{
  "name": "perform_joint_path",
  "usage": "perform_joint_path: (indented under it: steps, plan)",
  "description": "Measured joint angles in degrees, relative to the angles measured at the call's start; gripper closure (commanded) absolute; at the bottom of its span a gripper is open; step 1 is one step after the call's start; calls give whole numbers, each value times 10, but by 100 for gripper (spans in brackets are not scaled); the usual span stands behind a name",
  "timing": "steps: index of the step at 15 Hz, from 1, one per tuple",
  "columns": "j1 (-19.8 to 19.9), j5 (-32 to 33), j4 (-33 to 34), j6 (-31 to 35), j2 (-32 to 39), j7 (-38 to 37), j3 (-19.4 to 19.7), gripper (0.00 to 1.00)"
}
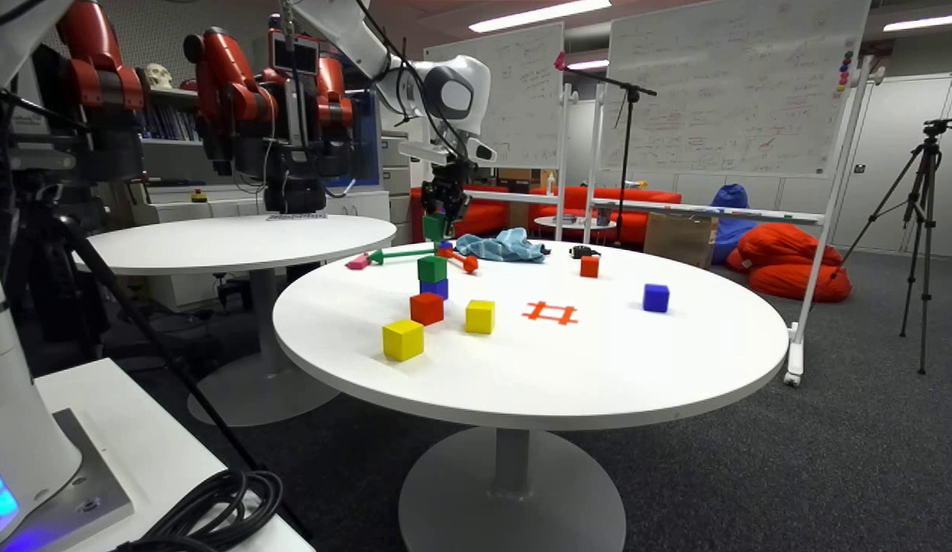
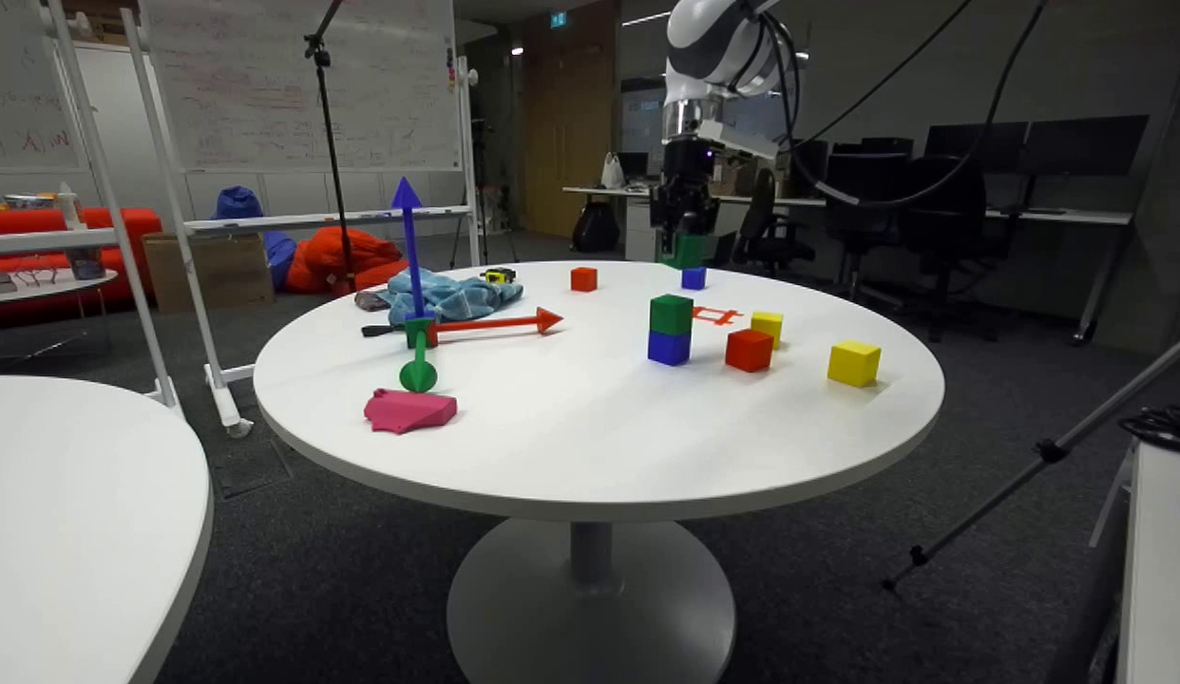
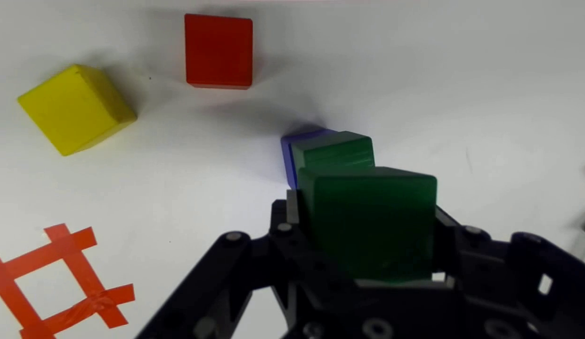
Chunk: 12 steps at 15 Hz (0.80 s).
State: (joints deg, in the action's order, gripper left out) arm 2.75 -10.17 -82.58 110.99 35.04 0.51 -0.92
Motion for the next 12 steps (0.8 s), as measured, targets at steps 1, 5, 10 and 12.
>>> perform_joint_path:
  steps: [1,5,10,12]
  plan:
    - [3,0,-10,1,-10,-4,1,69]
    - [9,0,-30,1,-20,-16,14,69]
    - [30,-5,-47,1,-1,-21,24,69]
    - [42,-14,-48,1,12,-20,25,69]
